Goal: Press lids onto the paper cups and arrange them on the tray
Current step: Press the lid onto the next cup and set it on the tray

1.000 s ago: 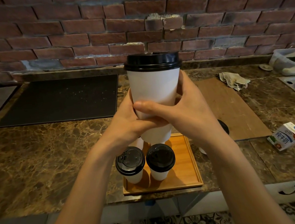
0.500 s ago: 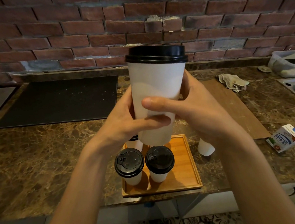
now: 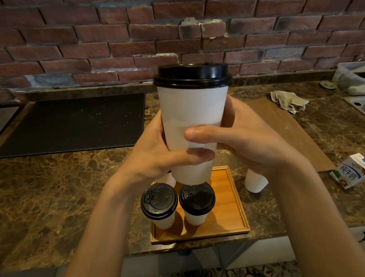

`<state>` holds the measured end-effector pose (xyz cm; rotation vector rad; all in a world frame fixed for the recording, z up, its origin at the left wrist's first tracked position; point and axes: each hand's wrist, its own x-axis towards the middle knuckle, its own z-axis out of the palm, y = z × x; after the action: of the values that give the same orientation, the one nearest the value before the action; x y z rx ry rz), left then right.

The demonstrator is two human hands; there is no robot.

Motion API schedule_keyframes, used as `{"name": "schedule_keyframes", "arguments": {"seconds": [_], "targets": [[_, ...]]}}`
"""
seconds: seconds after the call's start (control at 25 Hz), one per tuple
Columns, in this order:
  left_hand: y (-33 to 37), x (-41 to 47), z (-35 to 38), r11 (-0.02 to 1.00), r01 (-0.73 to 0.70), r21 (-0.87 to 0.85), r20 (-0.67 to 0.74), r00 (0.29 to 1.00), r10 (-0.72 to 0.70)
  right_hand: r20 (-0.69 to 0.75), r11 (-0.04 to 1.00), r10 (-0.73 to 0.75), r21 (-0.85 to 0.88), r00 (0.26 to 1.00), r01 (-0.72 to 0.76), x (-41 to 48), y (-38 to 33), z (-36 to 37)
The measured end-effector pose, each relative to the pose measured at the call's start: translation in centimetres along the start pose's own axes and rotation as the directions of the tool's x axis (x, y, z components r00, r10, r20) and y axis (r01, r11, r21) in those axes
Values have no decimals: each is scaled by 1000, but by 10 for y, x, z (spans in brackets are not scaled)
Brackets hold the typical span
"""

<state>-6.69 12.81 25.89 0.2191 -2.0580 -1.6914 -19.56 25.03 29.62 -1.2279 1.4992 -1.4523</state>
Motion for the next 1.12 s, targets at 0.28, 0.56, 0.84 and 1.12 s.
{"name": "schedule_keyframes", "arguments": {"seconds": [0.28, 0.56, 0.84, 1.12], "targets": [[3, 6, 8, 995, -62, 77, -162, 984, 74, -141, 996, -20, -93, 990, 6, 3, -6, 6], [-13, 15, 20, 991, -98, 88, -278, 953, 119, -278, 988, -12, -149, 961, -31, 9, 5, 16], [-14, 18, 16, 995, -57, 76, -224, 972, 73, -305, 993, -34, -118, 952, -2, 10, 9, 13], [3, 15, 4, 993, -60, 99, -124, 990, 72, -151, 998, -49, -42, 987, 43, 12, 6, 1]]}}
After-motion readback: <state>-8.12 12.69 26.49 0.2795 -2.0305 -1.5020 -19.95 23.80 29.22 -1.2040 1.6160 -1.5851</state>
